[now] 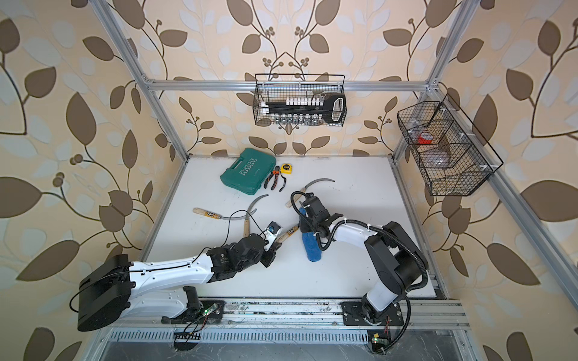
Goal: Wipe small sickles with rags
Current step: Wipe the small sickle.
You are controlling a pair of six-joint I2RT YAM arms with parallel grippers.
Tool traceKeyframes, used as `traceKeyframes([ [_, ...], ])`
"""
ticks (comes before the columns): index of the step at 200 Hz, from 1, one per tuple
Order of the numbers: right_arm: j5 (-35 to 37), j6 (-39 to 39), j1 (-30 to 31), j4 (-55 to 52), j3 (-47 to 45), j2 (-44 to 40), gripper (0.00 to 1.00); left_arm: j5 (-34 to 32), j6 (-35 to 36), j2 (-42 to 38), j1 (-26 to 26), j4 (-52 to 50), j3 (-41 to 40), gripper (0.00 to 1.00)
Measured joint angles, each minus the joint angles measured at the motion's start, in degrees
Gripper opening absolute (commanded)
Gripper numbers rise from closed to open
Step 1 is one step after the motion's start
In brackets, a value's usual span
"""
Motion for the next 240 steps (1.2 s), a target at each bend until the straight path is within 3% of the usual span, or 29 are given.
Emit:
traceKeyframes([
  [36, 0.5, 1.5, 1.1, -0.2, 0.0, -0.3, 0.0, -0.3, 0.0, 0.1, 0.0, -0.3, 0.0, 0.0],
  [84, -2.0, 2.8, -6.9, 1.5, 1.4, 7.1, 0.0, 0.8, 0.0, 0.1, 0.0, 0.3, 0.0, 0.0],
  [156, -5.8, -3.0, -8.7, 1.2, 17.8, 20.2, 0.0, 0.3, -0.2, 0.1, 0.8, 0.5, 0.0, 0.0],
  [201, -6.1, -4.8, -8.7, 1.9, 16.5, 19.3, 0.0, 0.1, -0.2, 0.1, 0.7, 0.5, 0.0, 0.0],
  [240, -4.5, -5.0, -5.3, 1.0, 6.8, 9.7, 0.0, 0.2, -0.2, 0.1, 0.7, 0.5, 0.0, 0.0],
])
